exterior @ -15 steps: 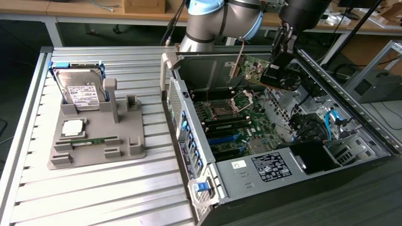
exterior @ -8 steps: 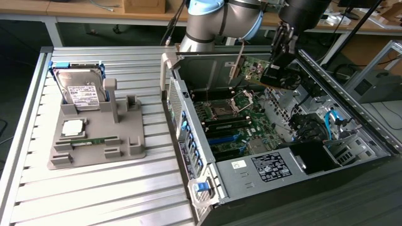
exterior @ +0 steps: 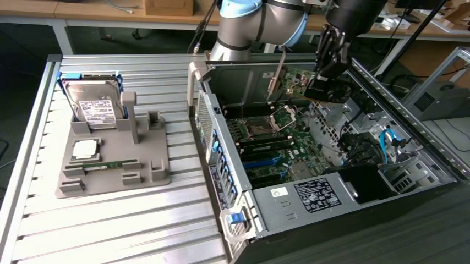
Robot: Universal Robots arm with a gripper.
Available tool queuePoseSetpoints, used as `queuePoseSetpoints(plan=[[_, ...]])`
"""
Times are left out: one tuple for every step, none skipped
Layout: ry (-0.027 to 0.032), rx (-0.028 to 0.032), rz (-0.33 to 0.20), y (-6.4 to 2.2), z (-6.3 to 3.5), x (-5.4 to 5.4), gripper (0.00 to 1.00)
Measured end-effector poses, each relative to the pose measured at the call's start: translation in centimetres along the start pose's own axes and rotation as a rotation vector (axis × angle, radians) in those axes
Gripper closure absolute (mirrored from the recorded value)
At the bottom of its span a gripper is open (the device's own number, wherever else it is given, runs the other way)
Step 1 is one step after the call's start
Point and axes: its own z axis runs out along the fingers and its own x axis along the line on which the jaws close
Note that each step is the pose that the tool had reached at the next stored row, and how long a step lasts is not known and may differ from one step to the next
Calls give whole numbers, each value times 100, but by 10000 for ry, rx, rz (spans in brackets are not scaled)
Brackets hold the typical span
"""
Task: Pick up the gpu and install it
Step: 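Insert the gpu into the slot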
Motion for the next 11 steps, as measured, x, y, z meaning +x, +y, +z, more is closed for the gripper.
queuePoseSetpoints(plan=[[-1,-1,-74,0,0,0,72],[-2,-2,-142,0,0,0,72],[-2,-3,-215,0,0,0,72],[-3,-4,-286,0,0,0,72],[-4,-6,-359,0,0,0,72],[-5,-7,-428,0,0,0,72],[-5,-8,-489,0,0,0,72],[-7,-10,-617,0,0,0,72],[-8,-12,-734,0,0,0,72],[-8,-13,-798,0,0,0,72],[-10,-14,-862,0,0,0,72]])
